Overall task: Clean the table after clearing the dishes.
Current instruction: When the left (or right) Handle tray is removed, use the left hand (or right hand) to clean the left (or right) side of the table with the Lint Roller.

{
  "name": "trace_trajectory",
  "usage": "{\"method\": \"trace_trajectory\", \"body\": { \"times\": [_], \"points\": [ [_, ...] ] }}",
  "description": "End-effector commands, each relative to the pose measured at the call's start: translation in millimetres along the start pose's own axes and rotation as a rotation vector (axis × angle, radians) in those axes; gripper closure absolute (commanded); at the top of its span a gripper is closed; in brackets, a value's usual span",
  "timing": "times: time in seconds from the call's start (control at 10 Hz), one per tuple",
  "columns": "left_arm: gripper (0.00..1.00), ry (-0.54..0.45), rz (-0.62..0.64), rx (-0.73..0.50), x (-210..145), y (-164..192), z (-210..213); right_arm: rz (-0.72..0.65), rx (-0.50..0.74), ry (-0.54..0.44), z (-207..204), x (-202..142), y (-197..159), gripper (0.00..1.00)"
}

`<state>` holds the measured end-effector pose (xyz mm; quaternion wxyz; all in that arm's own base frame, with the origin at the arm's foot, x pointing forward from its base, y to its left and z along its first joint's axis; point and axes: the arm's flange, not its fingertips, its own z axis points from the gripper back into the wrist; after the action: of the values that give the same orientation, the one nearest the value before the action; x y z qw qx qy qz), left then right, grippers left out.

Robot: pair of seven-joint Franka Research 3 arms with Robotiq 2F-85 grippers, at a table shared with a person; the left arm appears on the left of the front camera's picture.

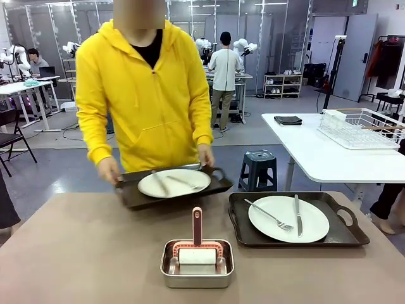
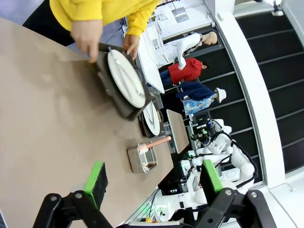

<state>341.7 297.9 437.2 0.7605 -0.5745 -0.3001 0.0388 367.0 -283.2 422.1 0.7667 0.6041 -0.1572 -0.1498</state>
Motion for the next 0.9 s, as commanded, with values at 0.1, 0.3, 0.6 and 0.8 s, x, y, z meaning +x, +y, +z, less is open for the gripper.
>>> {"method": "trace_trajectory", "body": {
  "times": [0.1,0.3,0.6,0.8],
  "points": [
    [0.0,0.135,-0.224,0.08,24.2,-51.7,-30.3,0.001,0.001,-0.004,1.6,-1.3,1.0,0.0],
    [0.0,0.273,-0.399,0.14,43.4,-111.4,-81.4,0.001,0.001,-0.004,1.6,-1.3,1.0,0.0],
    [0.0,0.516,-0.698,0.228,28.2,-186.5,-188.2,0.001,0.001,-0.004,1.6,-1.3,1.0,0.0],
    [0.0,0.704,-0.859,0.22,-3.5,-219.3,-254.1,0.001,0.001,-0.004,1.6,-1.3,1.0,0.0]
  ]
}}
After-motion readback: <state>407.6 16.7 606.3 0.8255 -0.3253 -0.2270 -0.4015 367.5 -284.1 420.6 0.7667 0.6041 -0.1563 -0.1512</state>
